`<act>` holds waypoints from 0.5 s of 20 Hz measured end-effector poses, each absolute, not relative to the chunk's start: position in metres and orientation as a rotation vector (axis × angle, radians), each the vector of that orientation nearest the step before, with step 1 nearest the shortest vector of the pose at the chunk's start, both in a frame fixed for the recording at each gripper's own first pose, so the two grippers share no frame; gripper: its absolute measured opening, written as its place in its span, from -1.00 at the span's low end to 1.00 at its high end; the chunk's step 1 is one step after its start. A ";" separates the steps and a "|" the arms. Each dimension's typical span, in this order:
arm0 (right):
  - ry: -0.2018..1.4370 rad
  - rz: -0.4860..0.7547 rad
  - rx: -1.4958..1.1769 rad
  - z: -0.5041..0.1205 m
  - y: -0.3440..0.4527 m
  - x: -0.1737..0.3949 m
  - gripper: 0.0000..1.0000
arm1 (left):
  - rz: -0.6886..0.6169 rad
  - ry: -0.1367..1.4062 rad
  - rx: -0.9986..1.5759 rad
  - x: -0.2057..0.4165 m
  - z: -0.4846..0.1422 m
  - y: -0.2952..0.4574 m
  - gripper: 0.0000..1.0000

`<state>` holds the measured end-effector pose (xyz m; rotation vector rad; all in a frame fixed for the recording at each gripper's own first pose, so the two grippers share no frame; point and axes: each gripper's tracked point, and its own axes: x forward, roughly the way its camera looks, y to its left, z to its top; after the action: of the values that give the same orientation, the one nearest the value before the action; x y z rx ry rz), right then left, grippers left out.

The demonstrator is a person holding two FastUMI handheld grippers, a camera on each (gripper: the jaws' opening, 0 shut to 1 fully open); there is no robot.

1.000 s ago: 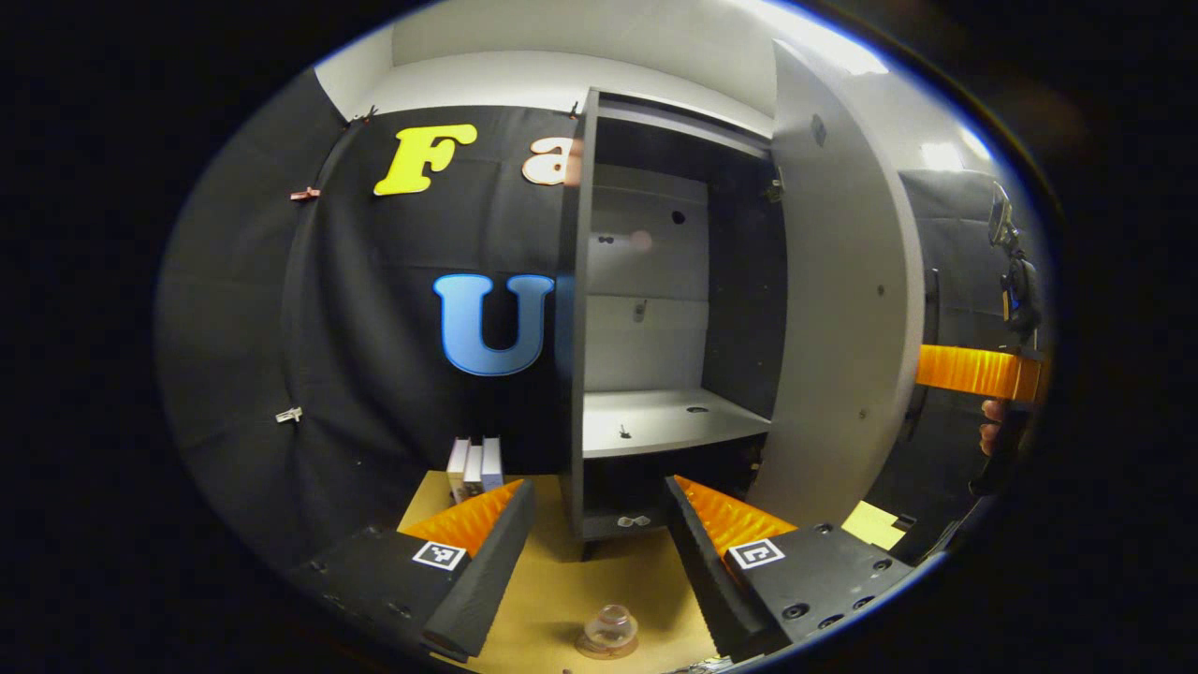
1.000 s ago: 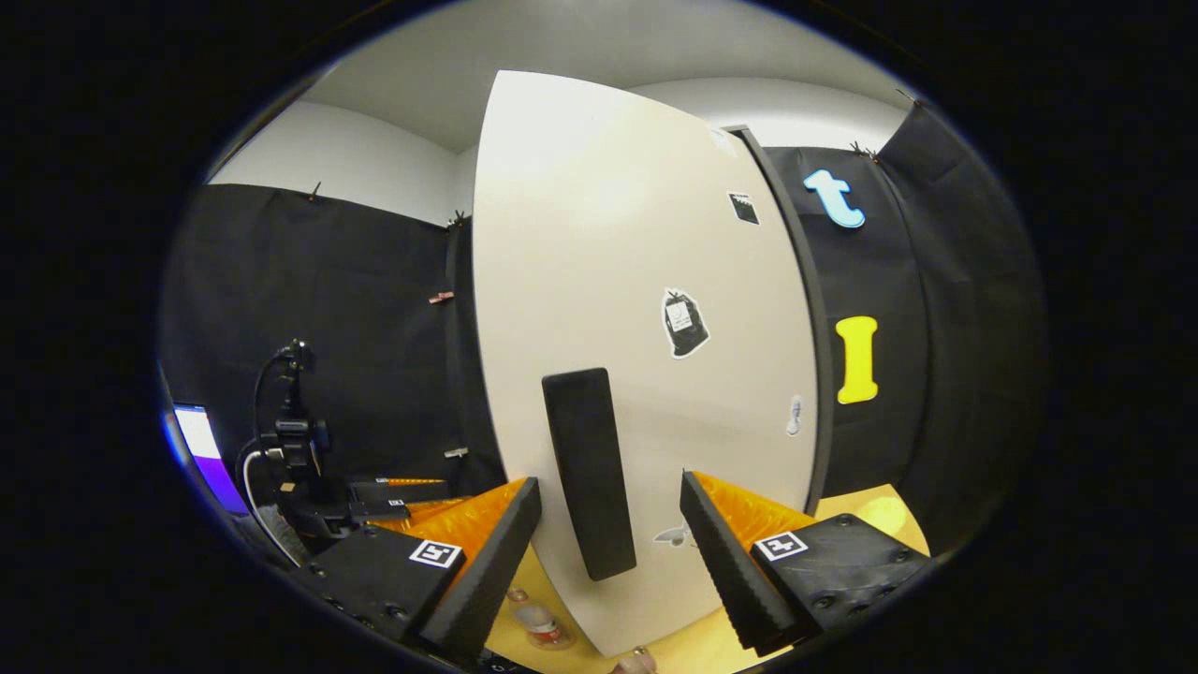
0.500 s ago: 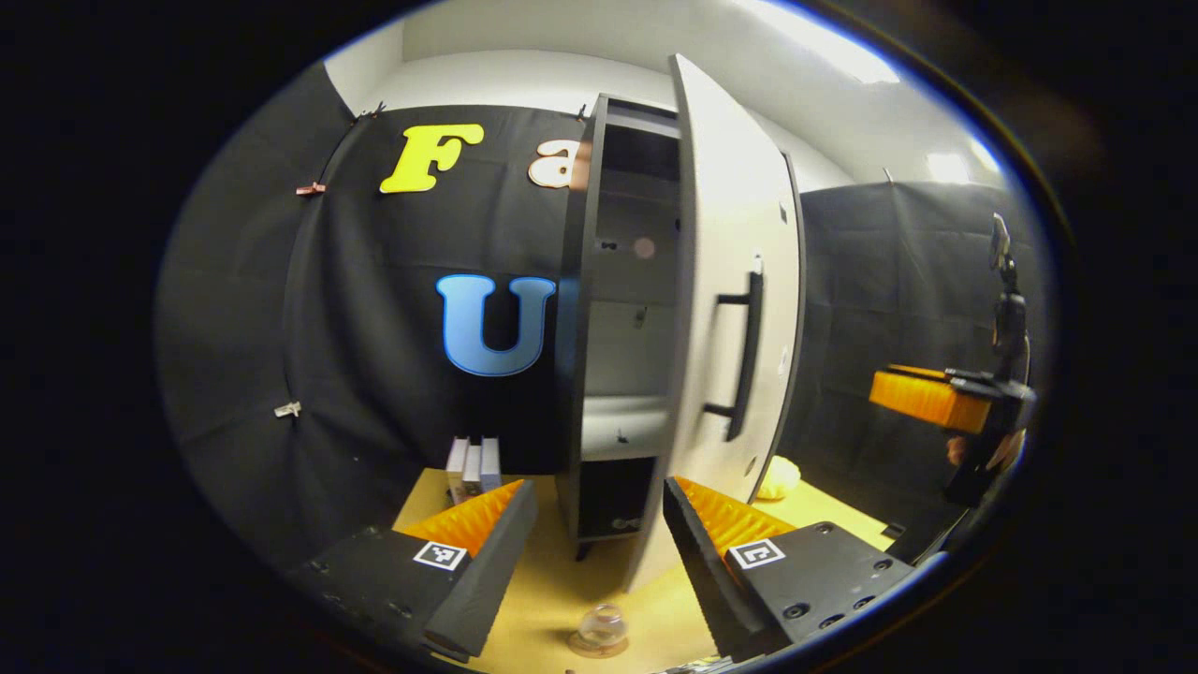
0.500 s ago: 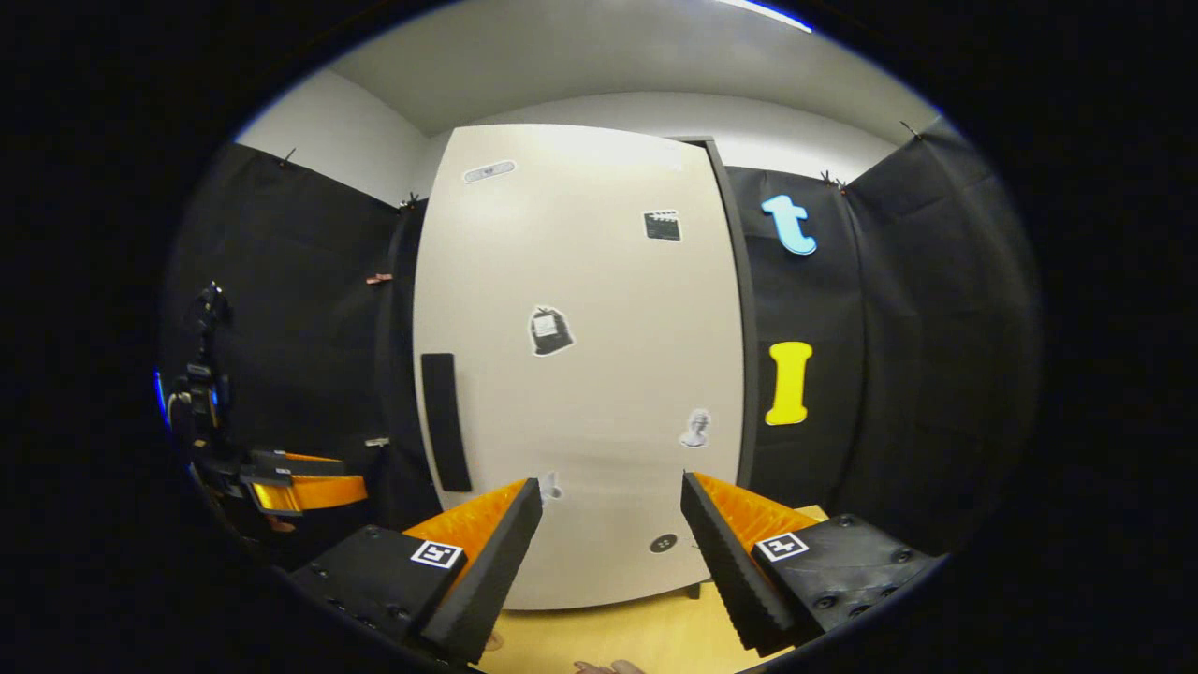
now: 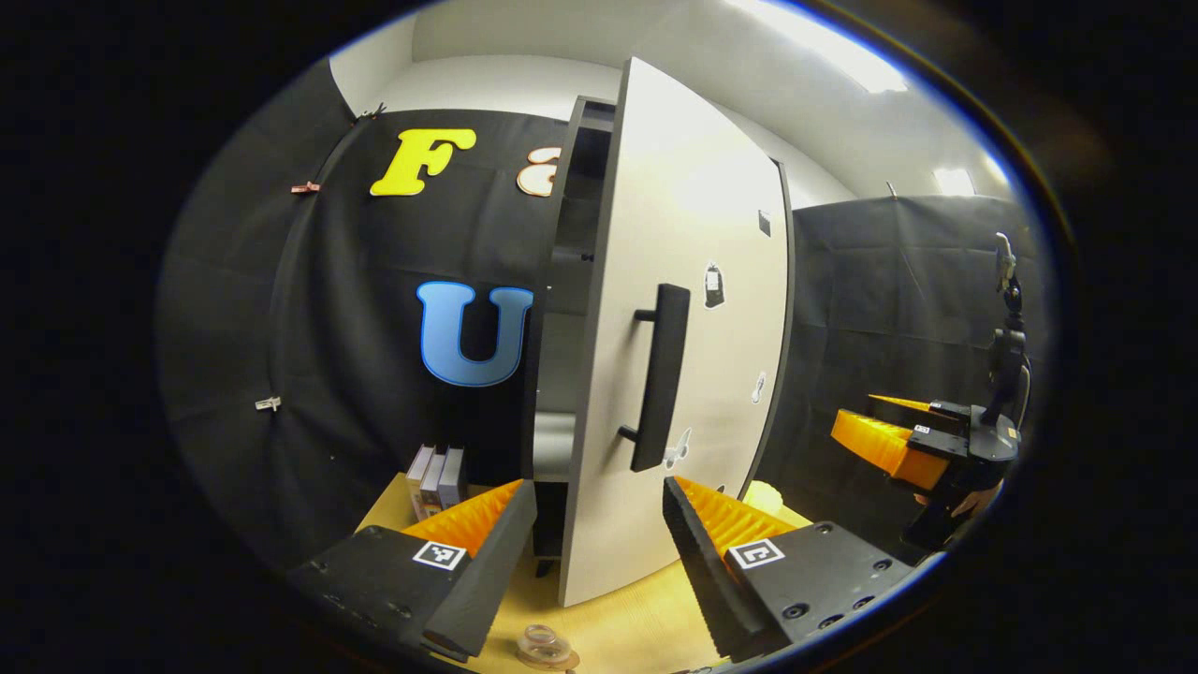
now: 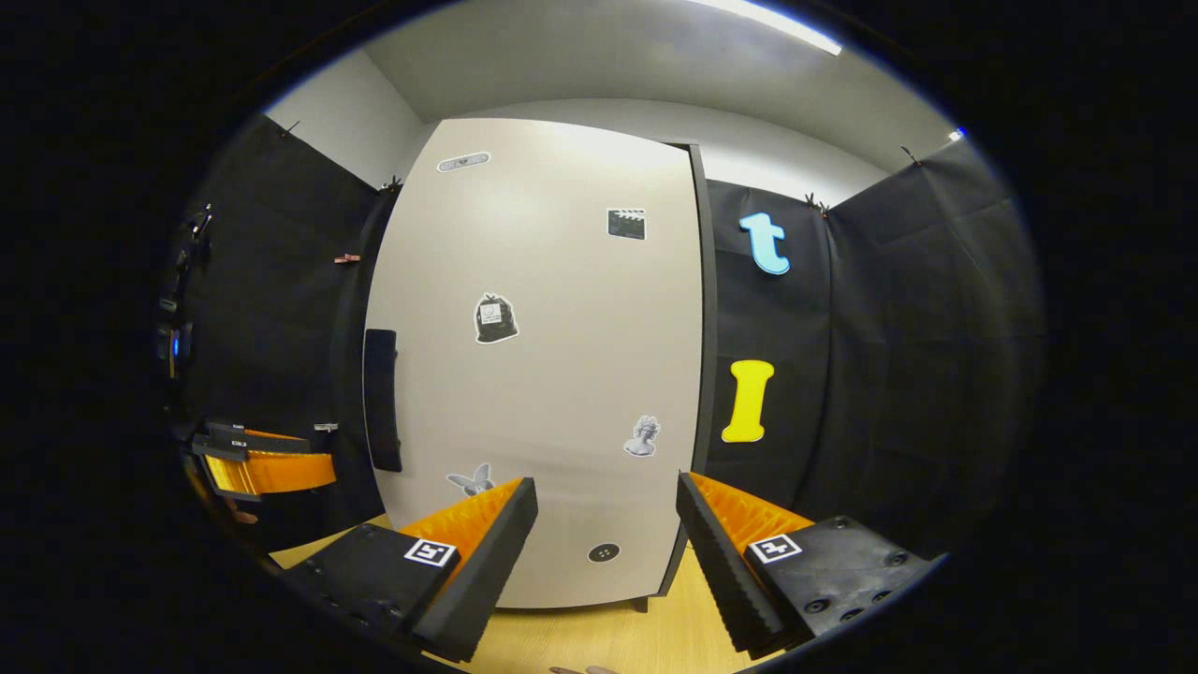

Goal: Open the cabinet door with the right hand, grasp the bottle in the cabinet with the left hand and place it on the coaster, then close the cabinet door with the right hand.

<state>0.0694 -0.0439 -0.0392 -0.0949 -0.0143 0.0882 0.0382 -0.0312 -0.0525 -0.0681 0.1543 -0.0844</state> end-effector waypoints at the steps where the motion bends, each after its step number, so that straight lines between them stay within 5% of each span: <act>1: -0.018 0.089 -0.100 -0.038 -0.045 0.070 0.94 | -0.081 0.153 -0.069 0.040 -0.053 -0.033 0.73; 10: -0.011 0.086 -0.080 -0.038 -0.055 0.078 0.94 | -0.060 0.145 -0.046 0.052 -0.053 -0.039 0.73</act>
<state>0.0777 -0.0548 -0.0382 -0.0797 -0.0112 0.0859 0.0515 -0.0392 -0.0531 -0.0465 0.1449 -0.0596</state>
